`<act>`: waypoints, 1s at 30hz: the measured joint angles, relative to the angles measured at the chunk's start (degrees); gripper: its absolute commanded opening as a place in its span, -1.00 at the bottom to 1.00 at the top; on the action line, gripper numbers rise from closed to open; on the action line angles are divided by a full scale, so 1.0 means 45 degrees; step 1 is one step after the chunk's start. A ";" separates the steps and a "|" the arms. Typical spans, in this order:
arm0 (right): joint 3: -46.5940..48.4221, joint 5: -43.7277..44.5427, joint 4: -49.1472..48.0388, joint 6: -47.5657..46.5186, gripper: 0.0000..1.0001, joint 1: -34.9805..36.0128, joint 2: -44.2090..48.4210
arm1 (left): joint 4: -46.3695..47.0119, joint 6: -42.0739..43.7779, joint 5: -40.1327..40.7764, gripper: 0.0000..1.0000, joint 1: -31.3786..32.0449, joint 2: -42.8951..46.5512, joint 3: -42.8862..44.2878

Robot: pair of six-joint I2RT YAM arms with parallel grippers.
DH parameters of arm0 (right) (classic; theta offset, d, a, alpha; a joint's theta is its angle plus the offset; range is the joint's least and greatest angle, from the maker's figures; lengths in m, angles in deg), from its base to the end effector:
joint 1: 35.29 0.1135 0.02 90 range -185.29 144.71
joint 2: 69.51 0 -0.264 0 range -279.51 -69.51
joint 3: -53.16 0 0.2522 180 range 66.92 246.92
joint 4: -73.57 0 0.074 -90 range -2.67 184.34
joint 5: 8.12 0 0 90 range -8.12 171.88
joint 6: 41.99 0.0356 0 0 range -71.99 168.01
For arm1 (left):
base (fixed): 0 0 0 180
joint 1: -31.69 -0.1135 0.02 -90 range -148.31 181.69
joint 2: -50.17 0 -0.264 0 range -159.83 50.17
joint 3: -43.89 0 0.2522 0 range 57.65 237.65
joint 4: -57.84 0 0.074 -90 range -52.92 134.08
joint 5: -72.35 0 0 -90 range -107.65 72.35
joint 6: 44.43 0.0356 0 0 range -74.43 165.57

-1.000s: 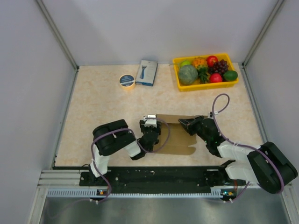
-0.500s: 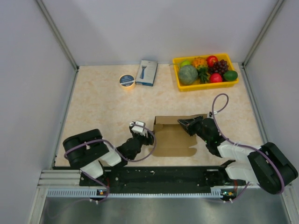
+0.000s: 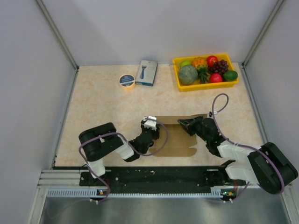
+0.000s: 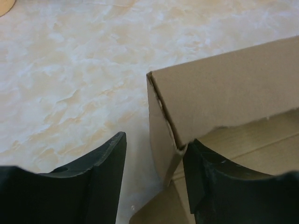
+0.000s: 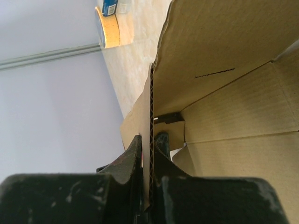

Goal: Fold the paper box

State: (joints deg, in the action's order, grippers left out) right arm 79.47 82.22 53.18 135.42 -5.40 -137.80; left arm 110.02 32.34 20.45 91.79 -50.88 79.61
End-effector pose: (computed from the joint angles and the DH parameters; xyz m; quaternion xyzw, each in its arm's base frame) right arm 0.1837 0.1053 0.1498 0.3994 0.7242 0.4788 0.2946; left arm 0.1562 -0.2276 0.1202 0.1084 0.7601 -0.1457 0.6239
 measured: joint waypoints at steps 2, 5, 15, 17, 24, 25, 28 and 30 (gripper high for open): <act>0.0000 0.0000 -0.0005 0.0005 -0.99 0.0000 0.0000 | -0.0015 0.0359 0.0359 -0.21 -0.0044 -0.0583 0.0568; 0.0000 0.0005 -0.0029 0.0015 -0.99 0.0000 -0.0005 | -0.0049 0.0821 0.0981 -0.31 -0.0087 -0.1268 0.1457; 0.0160 0.0228 0.0005 0.0053 -1.00 -0.0005 -0.0112 | -0.0282 0.1331 0.2807 -1.00 -0.0058 -0.2501 0.2973; 0.0165 0.0340 -0.0039 0.0073 -1.00 0.0000 -0.0160 | -0.0831 0.1224 0.3162 -1.00 -0.0039 -0.2759 0.3580; 0.0223 0.0729 -0.0117 0.0282 -1.00 -0.0010 -0.0253 | -0.1749 0.0661 0.4750 -1.00 0.0112 -0.3604 0.4993; 0.0223 0.0729 -0.0078 0.0291 -1.00 -0.0010 -0.0238 | -0.1817 0.0529 0.4959 -1.00 0.0155 -0.3657 0.5066; 0.0228 0.0748 0.0102 0.0301 -1.00 0.0019 -0.0029 | -0.2953 -0.0423 0.5697 -1.00 0.0272 -0.3682 0.5561; 0.0238 0.0899 0.0238 0.0345 -1.00 0.0078 0.0073 | -0.5712 -0.2322 0.6620 -1.00 0.0403 -0.3687 0.6688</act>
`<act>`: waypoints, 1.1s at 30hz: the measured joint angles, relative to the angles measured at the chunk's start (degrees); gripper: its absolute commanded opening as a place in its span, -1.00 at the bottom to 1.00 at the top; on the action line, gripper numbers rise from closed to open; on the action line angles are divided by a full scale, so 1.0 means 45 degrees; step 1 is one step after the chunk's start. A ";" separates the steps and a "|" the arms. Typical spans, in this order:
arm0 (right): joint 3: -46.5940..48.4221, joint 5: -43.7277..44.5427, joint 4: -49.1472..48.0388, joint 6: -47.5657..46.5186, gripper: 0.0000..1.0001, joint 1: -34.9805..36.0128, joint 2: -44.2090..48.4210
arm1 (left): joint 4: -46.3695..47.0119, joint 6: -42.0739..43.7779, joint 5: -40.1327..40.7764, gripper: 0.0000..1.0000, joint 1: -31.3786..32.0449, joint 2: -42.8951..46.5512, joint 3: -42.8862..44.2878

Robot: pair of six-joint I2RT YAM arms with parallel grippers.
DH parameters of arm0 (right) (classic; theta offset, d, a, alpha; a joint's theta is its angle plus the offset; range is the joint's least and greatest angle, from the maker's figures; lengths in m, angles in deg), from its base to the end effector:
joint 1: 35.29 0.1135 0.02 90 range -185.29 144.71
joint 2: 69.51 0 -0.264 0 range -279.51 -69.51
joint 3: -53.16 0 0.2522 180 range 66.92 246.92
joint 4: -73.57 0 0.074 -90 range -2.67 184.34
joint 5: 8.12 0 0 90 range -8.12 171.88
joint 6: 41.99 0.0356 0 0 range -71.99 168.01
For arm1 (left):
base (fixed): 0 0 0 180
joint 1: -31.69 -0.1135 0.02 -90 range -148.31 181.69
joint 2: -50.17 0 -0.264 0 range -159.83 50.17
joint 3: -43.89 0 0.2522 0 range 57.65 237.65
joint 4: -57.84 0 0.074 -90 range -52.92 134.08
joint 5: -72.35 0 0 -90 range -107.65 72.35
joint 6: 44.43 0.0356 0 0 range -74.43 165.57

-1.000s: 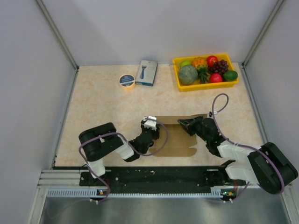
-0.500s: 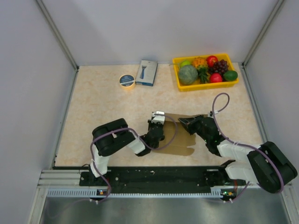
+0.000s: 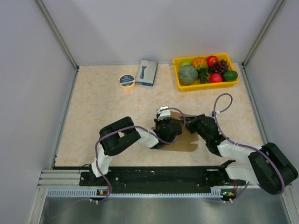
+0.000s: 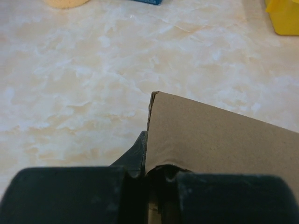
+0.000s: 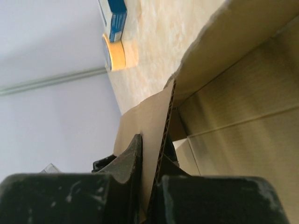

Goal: Fold the paper box

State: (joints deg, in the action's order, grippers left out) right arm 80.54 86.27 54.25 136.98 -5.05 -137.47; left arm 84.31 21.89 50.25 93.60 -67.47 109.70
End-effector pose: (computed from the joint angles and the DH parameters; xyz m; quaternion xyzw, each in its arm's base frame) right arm 0.1867 0.1057 0.1544 0.4233 0.7082 0.4706 0.3127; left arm 0.2068 -0.3173 0.1117 -0.0526 0.7601 0.0450 0.6461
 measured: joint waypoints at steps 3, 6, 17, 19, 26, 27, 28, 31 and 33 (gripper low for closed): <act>0.0034 0.0529 0.0005 0.0121 -1.00 -0.0010 -0.0024 | -0.6747 -0.4949 0.1185 -1.00 0.0092 -0.0554 0.2953; -0.0039 0.1205 0.0165 0.0219 -1.00 -0.0379 -0.0233 | -1.2463 -0.9811 0.1268 -0.91 0.0146 -0.1326 0.5498; 0.0068 -0.0505 -0.0296 -0.0364 -0.98 0.0311 -0.0559 | -2.2634 -1.7393 0.3735 0.17 0.1423 -0.2127 0.4872; 0.0068 -0.1083 -0.0491 -0.0554 -0.96 0.0398 -0.0743 | -2.2950 -1.7505 0.3847 0.19 0.1768 -0.1705 0.3934; 0.0073 -0.2322 -0.1447 -0.1166 -0.45 0.0194 -0.1719 | -2.3591 -1.7622 0.3653 0.25 0.2477 -0.1117 0.2973; 0.0073 -0.2404 -0.1486 -0.1253 -0.31 0.0136 -0.1831 | -2.3664 -1.7622 0.3628 0.26 0.2501 -0.1117 0.2973; 0.0068 -0.2409 -0.1452 -0.1384 -0.14 0.0092 -0.1914 | -2.3727 -1.7626 0.3575 0.27 0.2501 -0.1117 0.2973; 0.0068 -0.2429 -0.1258 -0.1802 0.21 -0.0019 -0.1987 | -2.3921 -1.7660 0.3449 0.36 0.2438 -0.1103 0.2953; 0.0097 -0.2395 -0.0952 -0.2118 0.96 -0.0087 -0.1987 | -2.4062 -1.7690 0.3332 0.39 0.2351 -0.1049 0.3041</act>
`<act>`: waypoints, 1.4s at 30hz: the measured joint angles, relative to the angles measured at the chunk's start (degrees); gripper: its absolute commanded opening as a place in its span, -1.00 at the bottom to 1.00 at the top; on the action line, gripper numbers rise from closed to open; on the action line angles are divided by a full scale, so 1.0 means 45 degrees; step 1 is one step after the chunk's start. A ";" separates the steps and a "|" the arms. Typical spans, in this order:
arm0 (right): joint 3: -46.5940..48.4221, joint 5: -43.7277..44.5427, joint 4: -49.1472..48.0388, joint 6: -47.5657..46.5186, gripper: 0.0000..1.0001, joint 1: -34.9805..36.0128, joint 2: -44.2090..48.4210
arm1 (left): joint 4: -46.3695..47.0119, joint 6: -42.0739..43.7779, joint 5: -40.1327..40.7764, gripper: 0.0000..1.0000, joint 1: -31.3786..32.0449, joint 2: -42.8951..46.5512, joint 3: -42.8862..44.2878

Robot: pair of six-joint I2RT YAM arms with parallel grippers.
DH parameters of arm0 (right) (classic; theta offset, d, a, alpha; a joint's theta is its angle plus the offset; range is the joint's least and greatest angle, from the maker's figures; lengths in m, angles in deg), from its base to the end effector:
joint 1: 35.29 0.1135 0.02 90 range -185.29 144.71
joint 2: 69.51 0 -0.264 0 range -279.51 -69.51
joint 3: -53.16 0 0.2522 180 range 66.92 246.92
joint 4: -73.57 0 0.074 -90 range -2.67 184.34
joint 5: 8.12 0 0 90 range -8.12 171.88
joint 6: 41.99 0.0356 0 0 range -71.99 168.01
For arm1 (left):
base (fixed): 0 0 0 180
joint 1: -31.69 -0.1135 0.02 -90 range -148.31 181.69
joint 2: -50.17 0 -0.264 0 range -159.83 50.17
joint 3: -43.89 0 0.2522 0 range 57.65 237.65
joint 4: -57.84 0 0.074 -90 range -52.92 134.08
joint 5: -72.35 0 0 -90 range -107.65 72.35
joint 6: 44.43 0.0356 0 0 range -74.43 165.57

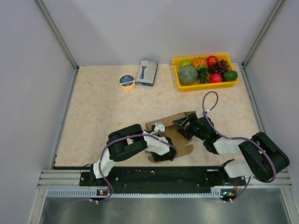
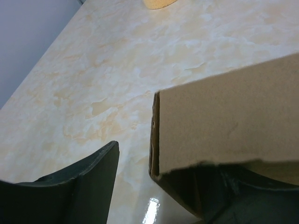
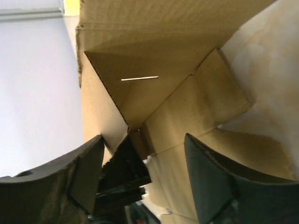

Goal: Fold the paper box

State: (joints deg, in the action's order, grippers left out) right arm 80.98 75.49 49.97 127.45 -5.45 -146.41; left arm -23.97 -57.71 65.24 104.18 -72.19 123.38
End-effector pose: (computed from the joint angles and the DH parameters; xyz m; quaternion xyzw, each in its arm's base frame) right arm 0.1924 0.1149 0.1330 0.3271 0.7789 0.4619 0.2700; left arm 0.1244 -0.2769 0.1004 0.0002 0.7422 0.2466 0.6231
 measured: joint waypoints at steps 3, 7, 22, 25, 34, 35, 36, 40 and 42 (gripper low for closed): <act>0.0151 0.0029 0.0593 -0.0588 0.98 -0.0073 0.0010 | -0.0262 -0.0029 -0.0189 0.44 -0.0102 0.0117 0.0559; 0.0335 -0.0146 0.1409 -0.1851 0.98 -0.0121 0.0563 | -0.0389 -0.0039 -0.0233 0.57 -0.0189 0.0510 0.1447; 0.0631 -0.2380 0.4750 -0.7378 0.98 -0.1044 0.4969 | -0.0777 0.1316 -0.0136 0.66 0.0039 0.0923 0.2987; 0.0631 -0.2841 0.4818 -0.7538 0.98 -0.1132 0.5013 | -0.1214 0.2696 -0.0015 0.65 0.0165 0.0923 0.3993; 0.0024 -0.3356 0.5348 -0.7543 0.98 -0.1681 0.6416 | 0.3721 1.3571 -0.2735 0.96 0.0253 0.3517 0.3089; -0.0078 -0.3381 0.5459 -0.7499 0.98 -0.1778 0.6615 | 0.4789 1.4819 -0.3521 0.97 0.0170 0.4420 0.2171; -0.0160 -0.3419 0.5620 -0.7388 0.98 -0.1846 0.6829 | 0.5532 1.5936 -0.4065 0.97 0.0087 0.5338 0.1409; -0.0306 -0.3449 0.5887 -0.6965 0.98 -0.1923 0.7538 | 0.7660 1.8574 -0.4949 0.97 -0.0223 0.7179 0.1088; -0.0418 -0.3458 0.5790 -0.6606 0.98 -0.1923 0.7703 | 0.8582 1.9273 -0.5464 0.97 -0.0267 0.7543 0.1030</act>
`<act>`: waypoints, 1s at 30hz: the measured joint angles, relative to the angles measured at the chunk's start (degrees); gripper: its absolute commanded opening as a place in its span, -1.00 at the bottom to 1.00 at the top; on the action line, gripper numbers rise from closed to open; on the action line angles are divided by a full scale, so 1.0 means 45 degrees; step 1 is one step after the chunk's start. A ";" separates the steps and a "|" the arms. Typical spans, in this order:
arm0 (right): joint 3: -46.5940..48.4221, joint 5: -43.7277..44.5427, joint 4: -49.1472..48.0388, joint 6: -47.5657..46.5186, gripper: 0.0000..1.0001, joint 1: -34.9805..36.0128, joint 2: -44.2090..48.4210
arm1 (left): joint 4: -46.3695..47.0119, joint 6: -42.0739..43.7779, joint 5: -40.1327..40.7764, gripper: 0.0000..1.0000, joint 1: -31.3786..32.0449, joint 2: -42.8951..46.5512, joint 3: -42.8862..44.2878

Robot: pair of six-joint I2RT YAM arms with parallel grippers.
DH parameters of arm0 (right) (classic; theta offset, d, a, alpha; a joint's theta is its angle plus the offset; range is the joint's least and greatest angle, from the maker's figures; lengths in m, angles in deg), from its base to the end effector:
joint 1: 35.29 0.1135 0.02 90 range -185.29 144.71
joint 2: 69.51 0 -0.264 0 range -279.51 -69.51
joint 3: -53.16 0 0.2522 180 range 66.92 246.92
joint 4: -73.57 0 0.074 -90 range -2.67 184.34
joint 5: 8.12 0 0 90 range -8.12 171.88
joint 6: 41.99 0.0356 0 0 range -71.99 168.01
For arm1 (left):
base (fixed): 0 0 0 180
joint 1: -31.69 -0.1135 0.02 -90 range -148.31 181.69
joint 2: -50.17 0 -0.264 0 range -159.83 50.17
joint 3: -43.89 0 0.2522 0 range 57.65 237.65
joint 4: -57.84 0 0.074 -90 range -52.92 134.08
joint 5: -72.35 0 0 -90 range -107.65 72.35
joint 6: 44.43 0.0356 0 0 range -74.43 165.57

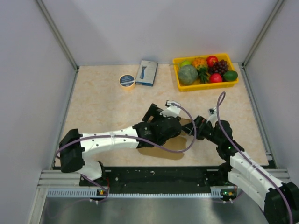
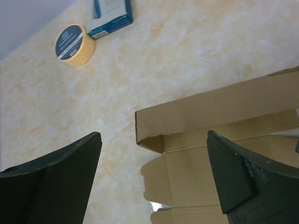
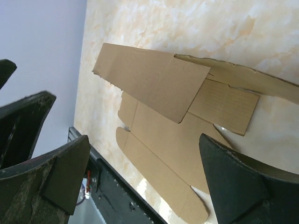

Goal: Fold the paper box

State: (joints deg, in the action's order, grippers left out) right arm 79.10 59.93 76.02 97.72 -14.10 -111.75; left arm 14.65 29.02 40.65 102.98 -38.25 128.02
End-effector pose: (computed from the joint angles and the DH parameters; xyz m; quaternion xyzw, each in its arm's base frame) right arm 0.1518 0.0731 0.1858 0.0891 0.8007 0.4577 0.3761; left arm 0.1335 -0.2999 0.2902 0.2173 0.8040 0.1073 0.5430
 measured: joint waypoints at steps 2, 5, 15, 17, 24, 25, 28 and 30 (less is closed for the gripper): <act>-0.0092 0.0005 0.0015 0.0330 0.98 -0.0005 -0.0034 | 0.1112 0.0457 -0.1015 0.96 -0.0092 0.0461 -0.0510; -0.0117 -0.0024 0.0199 0.0709 0.98 -0.0024 -0.0117 | 0.2176 0.0665 -0.2866 0.97 -0.0427 0.1384 -0.1778; -0.0131 -0.0126 0.0491 0.1360 0.91 -0.0029 -0.0107 | 0.3201 -0.0651 -0.9632 0.97 -0.5469 0.4556 -0.4099; -0.0117 -0.0306 0.0461 0.1404 0.90 -0.0083 -0.0374 | 0.3351 -0.0967 -1.0977 0.97 -0.6533 0.4765 -0.4104; 0.1350 -0.1093 0.2511 -0.0452 0.82 -0.0952 -0.1282 | 0.3570 -0.1744 -1.5120 0.93 -0.9063 0.3614 -0.4095; 0.1593 -0.1200 0.2628 -0.0670 0.80 -0.1083 -0.1389 | 0.3575 -0.1787 -1.5373 0.92 -0.9296 0.3381 -0.4095; 0.2288 -0.1647 0.2720 -0.1224 0.65 -0.1331 -0.2011 | 0.3653 -0.1938 -1.6208 0.76 -0.9933 0.2618 -0.4104; 0.2623 -0.1928 0.2720 -0.1472 0.57 -0.1360 -0.2550 | 0.3721 -0.2006 -1.6738 0.67 -1.0122 0.2205 -0.4099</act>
State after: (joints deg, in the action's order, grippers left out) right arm 90.90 51.25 88.26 91.10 -20.22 -123.22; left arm 31.40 19.99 -34.67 57.43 -28.33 109.57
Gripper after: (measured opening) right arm 0.837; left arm 0.893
